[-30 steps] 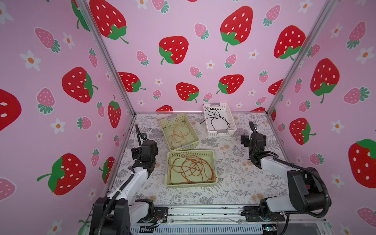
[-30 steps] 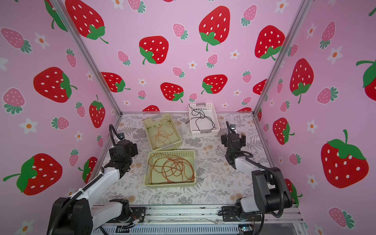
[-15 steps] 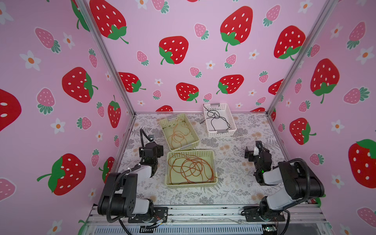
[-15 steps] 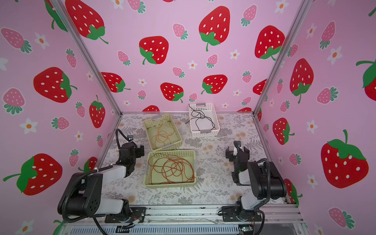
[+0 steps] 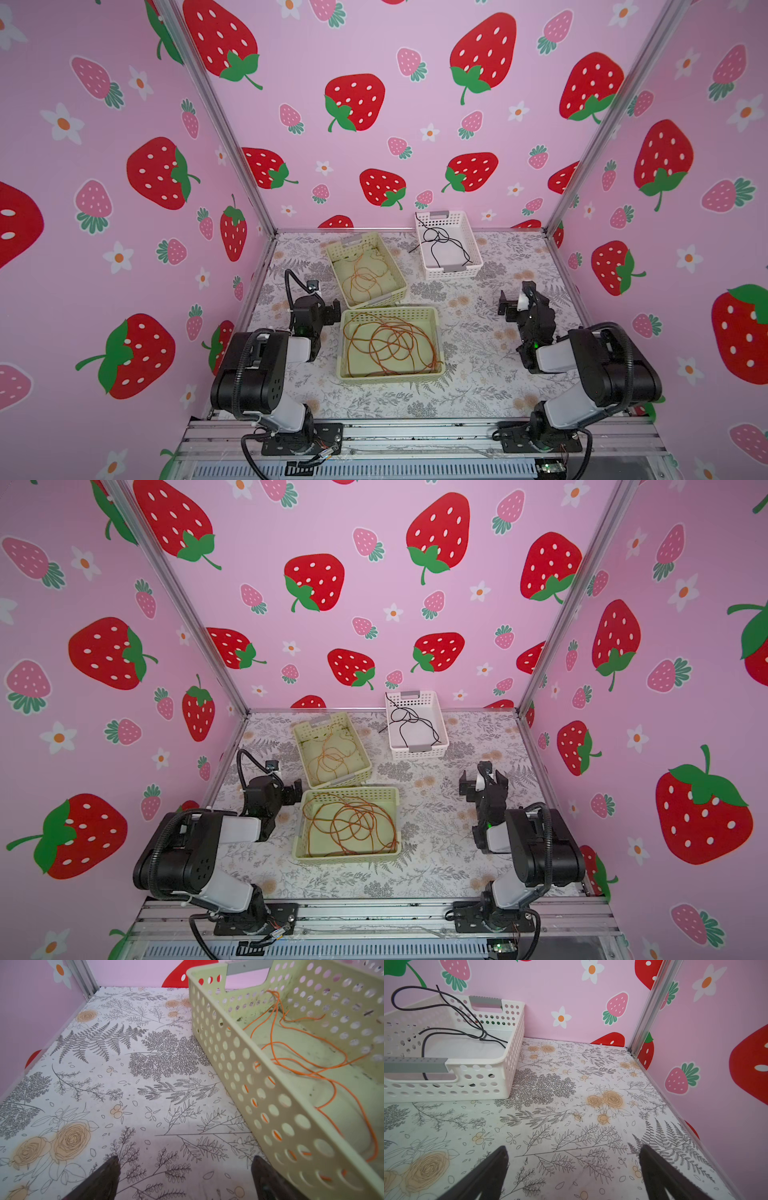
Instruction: Untangle the cables
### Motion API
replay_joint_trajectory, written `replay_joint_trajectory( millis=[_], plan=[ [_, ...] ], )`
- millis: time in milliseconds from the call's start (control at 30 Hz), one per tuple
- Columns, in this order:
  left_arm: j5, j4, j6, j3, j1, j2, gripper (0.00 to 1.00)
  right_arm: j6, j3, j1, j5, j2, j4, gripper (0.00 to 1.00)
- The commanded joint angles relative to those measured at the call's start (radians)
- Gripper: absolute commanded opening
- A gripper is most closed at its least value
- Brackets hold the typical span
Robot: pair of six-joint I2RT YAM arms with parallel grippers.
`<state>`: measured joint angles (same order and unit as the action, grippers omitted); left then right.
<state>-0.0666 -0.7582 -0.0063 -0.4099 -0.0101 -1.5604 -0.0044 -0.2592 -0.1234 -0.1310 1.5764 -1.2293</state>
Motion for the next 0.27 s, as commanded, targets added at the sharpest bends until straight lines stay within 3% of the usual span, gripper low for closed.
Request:
replay_joint_trajectory(
  millis=[0,233],
  plan=[
    [0.022,-0.017,-0.011,-0.041,0.002,0.009,0.99,-0.012,-0.016,-0.011,-0.013,0.005,-0.023,0.99],
    [-0.002,-0.007,-0.029,-0.044,0.009,0.011,0.99,0.000,-0.011,0.004,0.006,-0.004,-0.020,0.99]
  ],
)
